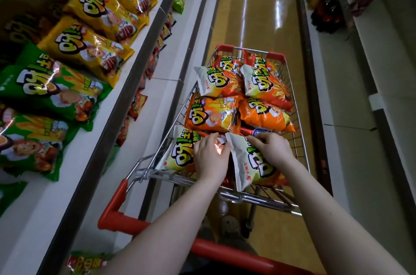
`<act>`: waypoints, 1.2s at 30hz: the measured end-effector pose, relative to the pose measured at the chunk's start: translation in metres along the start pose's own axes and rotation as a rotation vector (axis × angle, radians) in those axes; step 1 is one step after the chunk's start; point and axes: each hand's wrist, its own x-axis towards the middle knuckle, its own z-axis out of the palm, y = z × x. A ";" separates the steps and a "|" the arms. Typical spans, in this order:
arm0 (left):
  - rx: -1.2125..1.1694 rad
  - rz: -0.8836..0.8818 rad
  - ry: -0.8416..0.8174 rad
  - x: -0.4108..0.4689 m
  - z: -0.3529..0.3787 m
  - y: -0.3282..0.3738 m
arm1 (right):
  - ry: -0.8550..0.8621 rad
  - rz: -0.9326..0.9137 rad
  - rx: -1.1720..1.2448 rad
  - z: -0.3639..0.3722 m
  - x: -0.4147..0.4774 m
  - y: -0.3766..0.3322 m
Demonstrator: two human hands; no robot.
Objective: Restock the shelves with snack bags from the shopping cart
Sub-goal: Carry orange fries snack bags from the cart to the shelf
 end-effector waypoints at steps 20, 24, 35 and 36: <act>-0.926 -0.158 0.174 -0.018 -0.033 0.016 | 0.050 -0.001 0.428 -0.003 0.019 -0.103; -1.034 -0.298 0.342 -0.003 -0.054 0.010 | 0.037 -0.143 0.619 -0.005 0.022 -0.117; -1.041 -0.316 0.650 0.004 -0.082 0.002 | -0.384 -0.065 0.467 0.031 0.062 -0.107; -1.036 -0.314 0.665 0.002 -0.082 0.002 | -0.418 -0.055 0.457 0.033 0.066 -0.107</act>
